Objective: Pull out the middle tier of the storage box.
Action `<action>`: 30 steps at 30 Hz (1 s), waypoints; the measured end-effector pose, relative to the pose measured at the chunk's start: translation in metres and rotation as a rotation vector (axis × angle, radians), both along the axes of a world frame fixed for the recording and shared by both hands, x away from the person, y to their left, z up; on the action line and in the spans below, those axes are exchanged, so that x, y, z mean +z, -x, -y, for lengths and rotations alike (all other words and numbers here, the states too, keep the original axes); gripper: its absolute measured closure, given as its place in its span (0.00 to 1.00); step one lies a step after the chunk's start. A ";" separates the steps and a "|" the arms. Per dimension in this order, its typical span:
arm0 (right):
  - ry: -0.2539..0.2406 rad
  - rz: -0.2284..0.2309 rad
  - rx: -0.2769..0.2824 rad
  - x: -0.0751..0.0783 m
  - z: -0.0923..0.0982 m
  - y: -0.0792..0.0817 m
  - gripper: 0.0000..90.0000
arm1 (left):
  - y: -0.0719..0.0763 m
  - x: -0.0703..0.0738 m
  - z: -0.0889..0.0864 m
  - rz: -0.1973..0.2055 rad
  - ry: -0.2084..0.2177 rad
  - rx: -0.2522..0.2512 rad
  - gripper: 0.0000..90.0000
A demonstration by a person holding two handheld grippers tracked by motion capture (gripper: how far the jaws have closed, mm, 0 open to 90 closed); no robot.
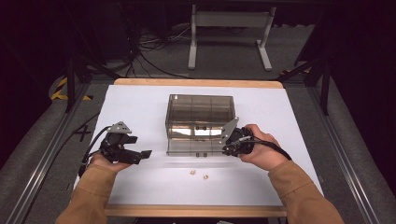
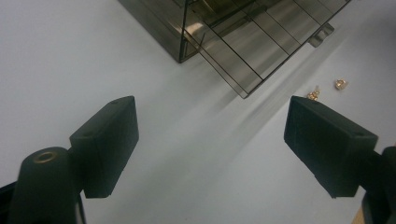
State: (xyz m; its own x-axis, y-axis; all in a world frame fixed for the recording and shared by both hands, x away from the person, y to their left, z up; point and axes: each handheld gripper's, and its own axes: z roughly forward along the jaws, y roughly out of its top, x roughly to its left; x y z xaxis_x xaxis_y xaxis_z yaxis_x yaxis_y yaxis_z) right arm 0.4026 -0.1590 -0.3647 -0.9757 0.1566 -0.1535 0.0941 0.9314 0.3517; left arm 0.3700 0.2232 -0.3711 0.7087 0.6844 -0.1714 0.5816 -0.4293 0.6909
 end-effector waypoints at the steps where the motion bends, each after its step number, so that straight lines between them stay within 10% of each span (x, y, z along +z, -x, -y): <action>1: 0.000 -0.001 -0.003 0.000 0.000 0.000 0.90 | 0.000 0.000 0.000 0.000 0.000 0.000 0.20; 30: -0.177 -0.079 -0.115 0.018 -0.017 0.023 0.72 | 0.001 0.000 -0.001 -0.001 0.007 0.005 0.20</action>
State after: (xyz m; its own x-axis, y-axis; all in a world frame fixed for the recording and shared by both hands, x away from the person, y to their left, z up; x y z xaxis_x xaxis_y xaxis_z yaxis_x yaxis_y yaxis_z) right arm 0.3793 -0.1422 -0.3467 -0.9576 0.2855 -0.0379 0.2300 0.8372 0.4961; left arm 0.3691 0.2239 -0.3707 0.7048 0.6870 -0.1768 0.5848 -0.4216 0.6930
